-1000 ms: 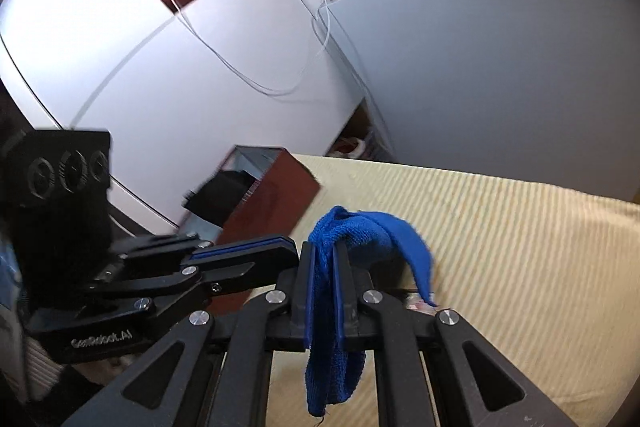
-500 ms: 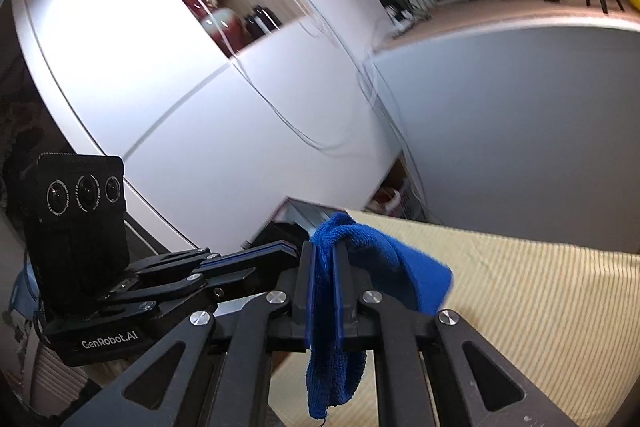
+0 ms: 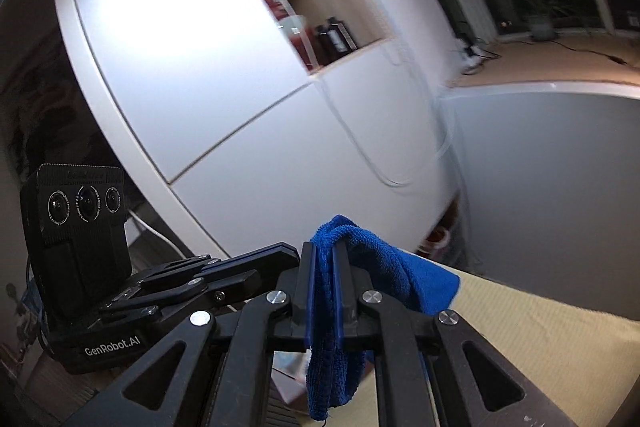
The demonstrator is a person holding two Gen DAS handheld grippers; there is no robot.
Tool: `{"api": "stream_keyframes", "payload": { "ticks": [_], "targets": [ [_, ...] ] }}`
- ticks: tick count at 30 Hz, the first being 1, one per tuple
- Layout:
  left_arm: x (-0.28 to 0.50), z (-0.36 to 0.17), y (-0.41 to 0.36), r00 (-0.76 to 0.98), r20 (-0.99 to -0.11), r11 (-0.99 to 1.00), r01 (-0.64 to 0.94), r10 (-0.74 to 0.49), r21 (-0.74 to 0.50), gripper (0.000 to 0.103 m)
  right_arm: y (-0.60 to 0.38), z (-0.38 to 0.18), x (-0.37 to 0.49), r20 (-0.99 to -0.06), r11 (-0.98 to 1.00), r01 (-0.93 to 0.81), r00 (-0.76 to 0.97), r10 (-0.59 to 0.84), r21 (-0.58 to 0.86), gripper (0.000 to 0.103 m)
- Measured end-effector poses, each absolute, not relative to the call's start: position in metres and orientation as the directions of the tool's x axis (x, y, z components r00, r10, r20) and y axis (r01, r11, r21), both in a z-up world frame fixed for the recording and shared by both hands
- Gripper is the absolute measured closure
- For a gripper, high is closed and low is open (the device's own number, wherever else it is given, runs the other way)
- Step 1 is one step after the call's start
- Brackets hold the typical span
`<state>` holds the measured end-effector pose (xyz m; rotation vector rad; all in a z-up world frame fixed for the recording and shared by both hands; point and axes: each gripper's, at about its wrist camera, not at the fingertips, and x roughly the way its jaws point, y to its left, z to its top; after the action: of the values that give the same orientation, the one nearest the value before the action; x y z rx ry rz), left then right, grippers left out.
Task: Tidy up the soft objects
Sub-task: 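Lift the blue towel with both tools and carry it over the box, then open both tools to drop the blue towel into the box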
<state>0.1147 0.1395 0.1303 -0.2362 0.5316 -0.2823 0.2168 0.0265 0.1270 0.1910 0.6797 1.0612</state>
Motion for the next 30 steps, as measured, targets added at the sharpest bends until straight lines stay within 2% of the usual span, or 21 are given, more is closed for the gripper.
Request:
{"api": "stream_keyframes", "payload": {
  "ticks": [7,14,23,30],
  "targets": [
    [0.085,0.156,0.189,0.879,-0.428,0.96,0.101,-0.209,-0.262,0.102,0.093,0.151,0.205,-0.385,0.4,-0.798,0.231,0.894,0.451,0.094],
    [0.066,0.149,0.223,0.887,-0.44,0.963,0.02,-0.141,-0.268,0.102,0.146,0.149,0.193,-0.401,0.348,-0.822,0.162,0.902,0.451,0.094],
    [0.062,0.092,0.25,0.822,-0.559,0.955,-0.066,-0.112,-0.288,0.102,0.189,0.091,0.186,-0.523,0.359,-0.81,0.076,0.849,0.464,0.094],
    [0.083,0.022,0.259,0.705,-0.707,0.951,-0.183,-0.05,-0.249,0.101,0.204,0.03,0.195,-0.638,0.427,-0.779,0.045,0.769,0.46,0.093]
  ]
}}
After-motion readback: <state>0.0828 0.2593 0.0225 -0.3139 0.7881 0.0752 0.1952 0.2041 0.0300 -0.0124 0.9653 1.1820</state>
